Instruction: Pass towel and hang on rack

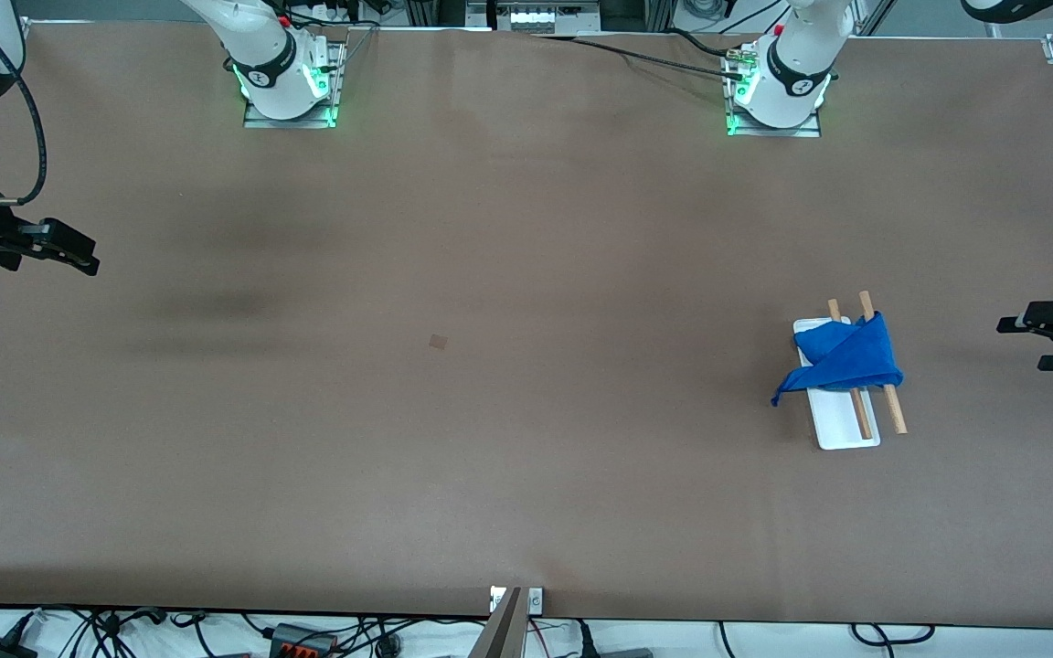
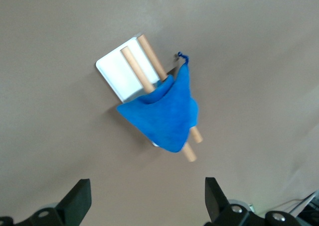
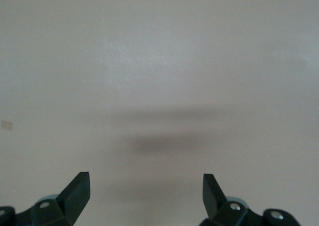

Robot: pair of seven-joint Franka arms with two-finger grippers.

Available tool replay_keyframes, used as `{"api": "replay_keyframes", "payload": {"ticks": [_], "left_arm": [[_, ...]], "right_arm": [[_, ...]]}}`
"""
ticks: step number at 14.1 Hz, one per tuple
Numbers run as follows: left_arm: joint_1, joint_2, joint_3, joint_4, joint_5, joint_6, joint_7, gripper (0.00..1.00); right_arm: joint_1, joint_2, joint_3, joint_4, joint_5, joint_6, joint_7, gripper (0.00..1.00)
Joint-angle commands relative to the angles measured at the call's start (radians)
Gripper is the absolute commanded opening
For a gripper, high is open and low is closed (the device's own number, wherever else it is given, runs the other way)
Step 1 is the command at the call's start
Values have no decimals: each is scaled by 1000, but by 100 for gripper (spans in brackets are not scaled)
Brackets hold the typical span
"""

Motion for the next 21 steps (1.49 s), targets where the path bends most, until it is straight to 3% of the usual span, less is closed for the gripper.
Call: {"api": "replay_keyframes", "payload": {"ticks": [1,8,11,17,21], "left_arm": [[-23,15,2,110,-14,-63,-97,100],[-66,8,6,112,-4,-81,-132,100],[-77,-2,10,108,-4,-86,-131,100],[-88,-26,-10,103,-14,-89,-132,100],[-183,-46,-12,100,-10,-98,-131,100]], "right_arm": [[-4,-15,3,3,6,6,-6,100],[-15,-12,8,6,6,4,-6,100],[-45,-12,49,6,8,4,-6,100],[-25,-22,37,3,9,3,-17,100],[1,-27,14,-2,8,4,-18,100]]}}
